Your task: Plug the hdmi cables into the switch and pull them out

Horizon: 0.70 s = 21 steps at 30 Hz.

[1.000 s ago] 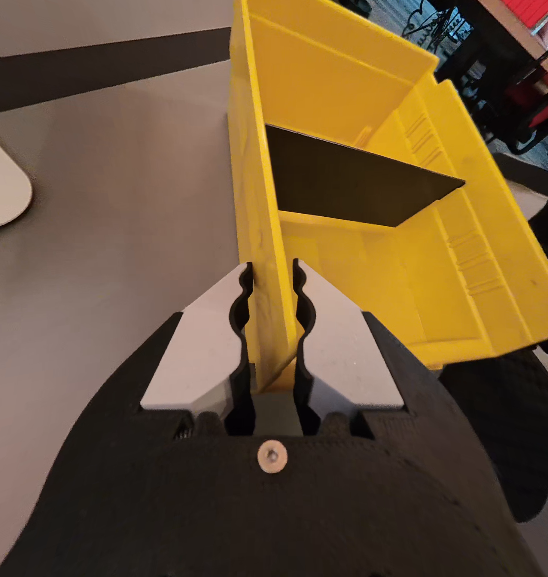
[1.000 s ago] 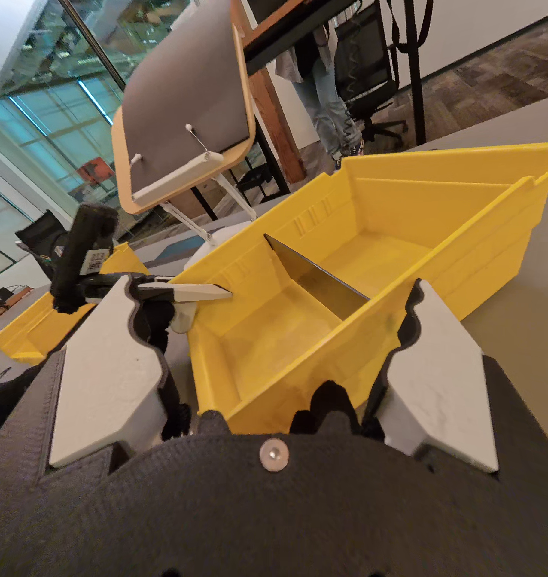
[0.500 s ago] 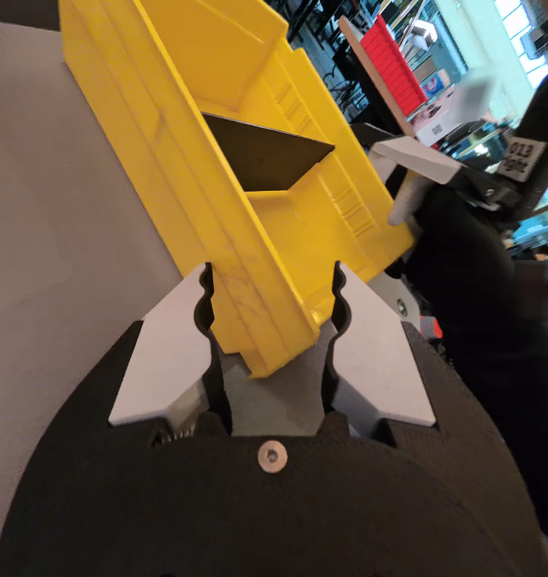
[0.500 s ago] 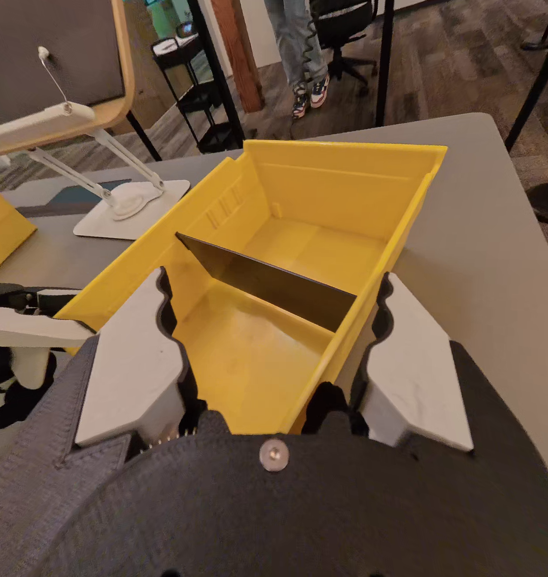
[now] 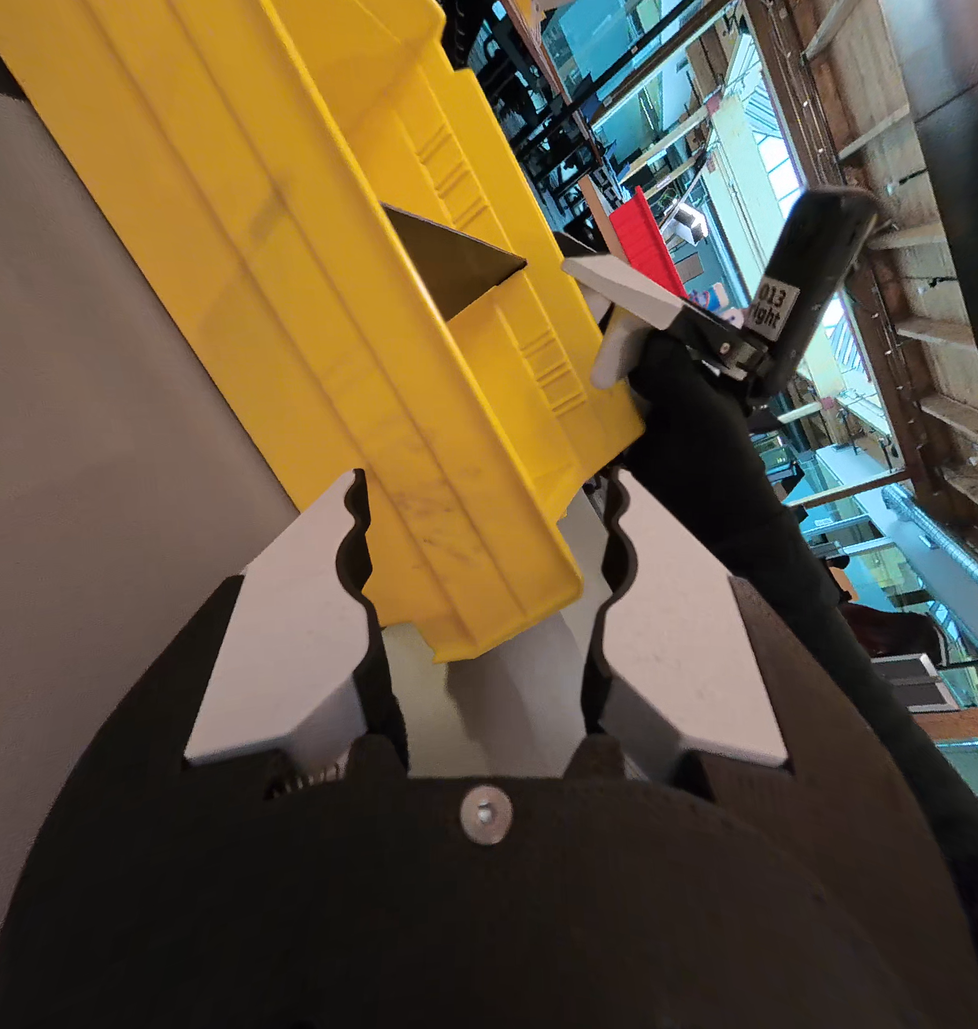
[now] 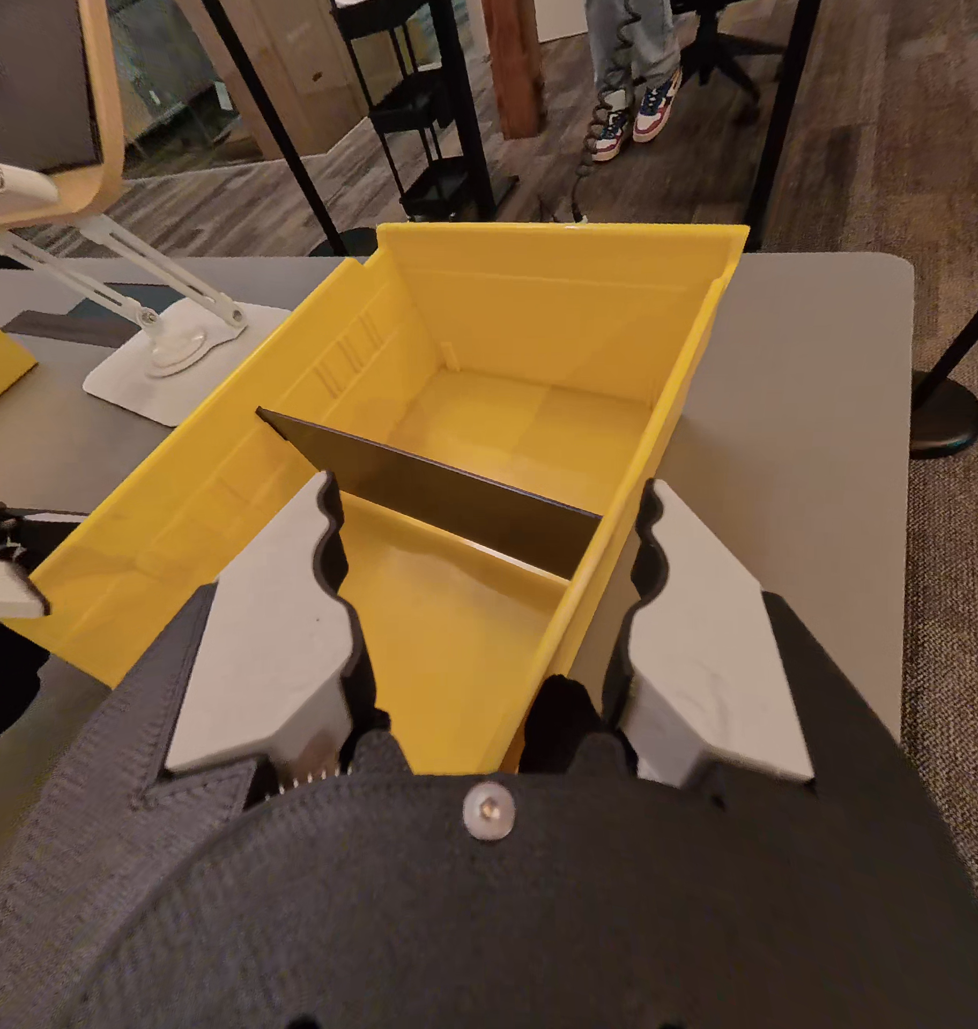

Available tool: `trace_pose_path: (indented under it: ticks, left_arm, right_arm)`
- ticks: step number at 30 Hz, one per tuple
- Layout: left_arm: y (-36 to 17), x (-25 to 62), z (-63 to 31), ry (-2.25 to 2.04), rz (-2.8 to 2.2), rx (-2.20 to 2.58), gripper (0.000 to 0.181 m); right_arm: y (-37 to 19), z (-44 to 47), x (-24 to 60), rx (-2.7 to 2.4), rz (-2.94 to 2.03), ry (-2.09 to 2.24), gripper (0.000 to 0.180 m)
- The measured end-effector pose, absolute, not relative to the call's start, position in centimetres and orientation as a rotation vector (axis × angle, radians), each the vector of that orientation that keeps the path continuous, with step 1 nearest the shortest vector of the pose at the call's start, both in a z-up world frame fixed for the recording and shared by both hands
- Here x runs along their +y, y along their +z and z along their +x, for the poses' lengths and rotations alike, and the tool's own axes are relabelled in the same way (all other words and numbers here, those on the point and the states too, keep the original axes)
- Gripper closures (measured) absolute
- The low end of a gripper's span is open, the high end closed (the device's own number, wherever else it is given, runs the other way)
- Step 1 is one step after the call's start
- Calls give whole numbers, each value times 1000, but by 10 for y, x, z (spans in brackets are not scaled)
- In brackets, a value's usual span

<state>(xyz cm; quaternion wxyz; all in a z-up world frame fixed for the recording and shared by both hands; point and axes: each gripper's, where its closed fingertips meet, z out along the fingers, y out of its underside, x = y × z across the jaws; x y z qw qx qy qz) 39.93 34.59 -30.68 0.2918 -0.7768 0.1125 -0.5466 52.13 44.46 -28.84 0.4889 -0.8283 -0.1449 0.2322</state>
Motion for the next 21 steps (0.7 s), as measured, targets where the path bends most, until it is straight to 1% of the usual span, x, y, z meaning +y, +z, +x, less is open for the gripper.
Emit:
trace_pose_path:
  ticks: [3, 4, 5, 7, 8, 11, 14, 16, 18, 21]
  left_arm:
    - [-304, 342, 397, -1486, -2055, 358, 95]
    - [-301, 342, 393, -1502, -2041, 358, 91]
    - [-297, 344, 385, -1478, -2018, 357, 89]
    - [-283, 343, 365, -1395, -1962, 410, 89]
    - [-275, 339, 356, -1374, -1940, 439, 87]
    - [-251, 325, 317, -1279, -1884, 540, 88]
    - [-237, 315, 261, -1098, -1857, 612, 89]
    - [-236, 311, 219, -977, -1867, 629, 90]
    - [-240, 311, 173, -849, -1882, 619, 94]
    - [-241, 305, 114, -768, -1903, 567, 99]
  right_arm:
    - [-283, 526, 450, -345, -1992, 535, 68]
    - [-280, 535, 453, -325, -1986, 466, 64]
    - [-273, 545, 454, -314, -1968, 361, 56]
    - [-245, 568, 449, -311, -1879, 79, 50]
    - [-227, 572, 442, -329, -1830, -30, 48]
    - [-170, 554, 414, -406, -1668, -245, 55]
    - [-126, 486, 384, -568, -1519, -303, 71]
    - [-109, 427, 368, -678, -1433, -305, 77]
    - [-108, 359, 358, -795, -1380, -225, 82]
    - [-131, 264, 356, -913, -1389, -16, 81]
